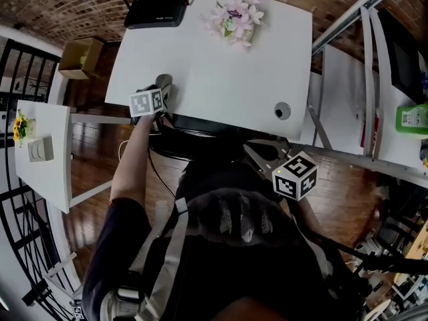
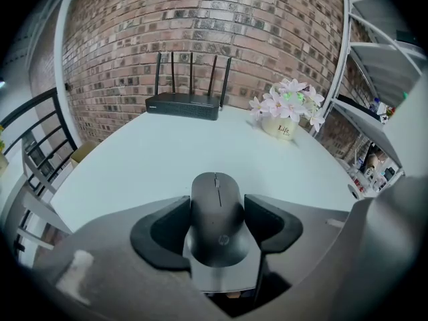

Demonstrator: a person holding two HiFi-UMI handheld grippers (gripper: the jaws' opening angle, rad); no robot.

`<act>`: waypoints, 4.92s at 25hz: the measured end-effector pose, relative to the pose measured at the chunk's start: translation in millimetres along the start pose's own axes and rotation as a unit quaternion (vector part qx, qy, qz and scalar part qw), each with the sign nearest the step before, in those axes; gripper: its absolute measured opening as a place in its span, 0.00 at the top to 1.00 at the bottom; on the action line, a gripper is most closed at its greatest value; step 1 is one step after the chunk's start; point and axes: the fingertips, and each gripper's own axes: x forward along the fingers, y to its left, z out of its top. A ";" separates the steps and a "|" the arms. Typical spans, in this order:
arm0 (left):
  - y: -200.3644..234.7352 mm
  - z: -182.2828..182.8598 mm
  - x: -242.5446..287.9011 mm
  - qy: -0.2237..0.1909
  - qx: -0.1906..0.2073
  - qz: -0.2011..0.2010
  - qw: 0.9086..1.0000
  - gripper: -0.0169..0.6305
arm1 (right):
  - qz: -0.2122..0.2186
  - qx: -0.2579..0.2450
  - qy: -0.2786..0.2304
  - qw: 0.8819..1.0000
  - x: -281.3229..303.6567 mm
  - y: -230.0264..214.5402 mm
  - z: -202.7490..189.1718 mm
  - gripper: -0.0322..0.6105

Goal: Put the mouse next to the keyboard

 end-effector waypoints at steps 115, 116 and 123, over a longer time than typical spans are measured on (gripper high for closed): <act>-258.5 -40.9 33.0 0.093 0.142 -0.111 0.979 0.56 | -0.016 0.032 -0.036 0.999 -86.4 -57.9 -31.6 0.94; -265.0 -41.5 33.6 0.094 0.145 -0.117 0.978 0.56 | -0.017 0.032 -0.035 0.999 -86.8 -58.4 -31.7 0.94; -309.6 -44.6 41.1 0.094 0.191 -0.141 0.967 0.56 | -0.025 0.031 -0.034 0.999 -93.4 -59.7 -31.5 0.94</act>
